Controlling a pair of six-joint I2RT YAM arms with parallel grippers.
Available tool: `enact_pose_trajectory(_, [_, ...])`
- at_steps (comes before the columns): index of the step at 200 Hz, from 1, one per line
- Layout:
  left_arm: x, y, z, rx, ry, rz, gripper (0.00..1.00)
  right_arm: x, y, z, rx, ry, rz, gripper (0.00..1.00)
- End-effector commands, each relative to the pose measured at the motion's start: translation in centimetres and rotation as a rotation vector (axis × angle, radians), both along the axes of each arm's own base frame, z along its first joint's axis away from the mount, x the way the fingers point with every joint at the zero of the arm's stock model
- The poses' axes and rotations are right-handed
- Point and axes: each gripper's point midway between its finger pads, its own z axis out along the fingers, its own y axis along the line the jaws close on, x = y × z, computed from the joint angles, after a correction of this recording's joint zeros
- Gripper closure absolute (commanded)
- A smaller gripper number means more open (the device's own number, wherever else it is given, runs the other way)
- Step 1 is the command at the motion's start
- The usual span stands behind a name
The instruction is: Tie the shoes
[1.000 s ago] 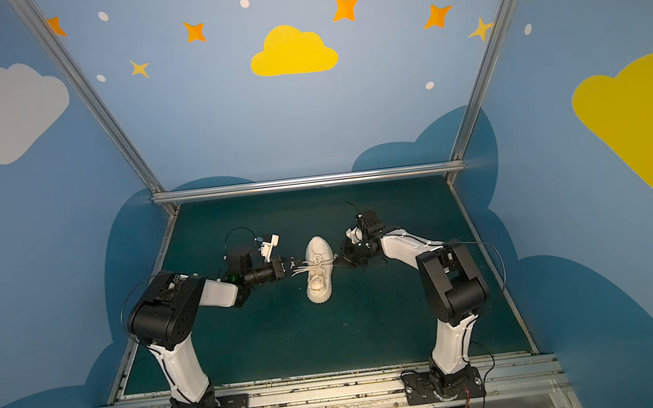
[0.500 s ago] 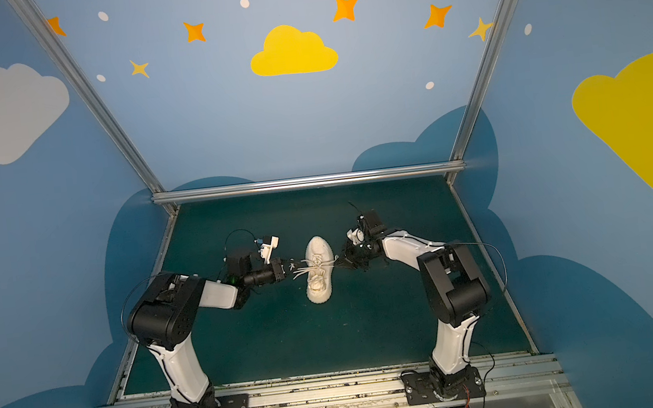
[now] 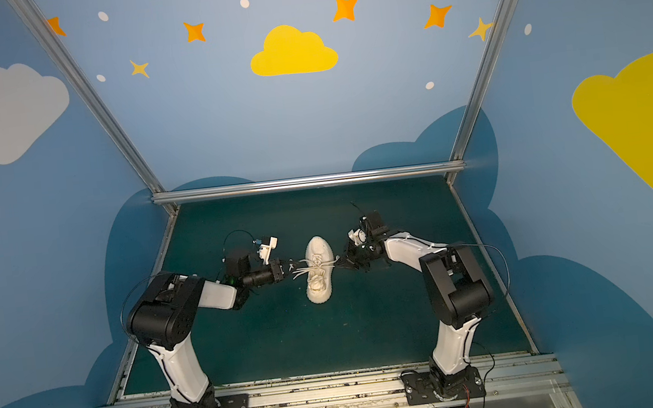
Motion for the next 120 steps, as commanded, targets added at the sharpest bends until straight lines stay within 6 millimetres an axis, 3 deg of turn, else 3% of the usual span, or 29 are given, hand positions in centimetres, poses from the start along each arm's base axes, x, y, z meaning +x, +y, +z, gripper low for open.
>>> enact_pose_trajectory(1, [2.15, 4.04, -0.17, 0.041, -0.017, 0.139, 0.97, 0.34, -5.94, -2.72, -0.182, 0.058, -0.145, 1.0])
enact_pose_trajectory(120, [1.49, 4.23, -0.81, 0.048, -0.007, 0.129, 0.97, 0.54, -6.28, -2.87, -0.187, 0.064, -0.136, 1.0])
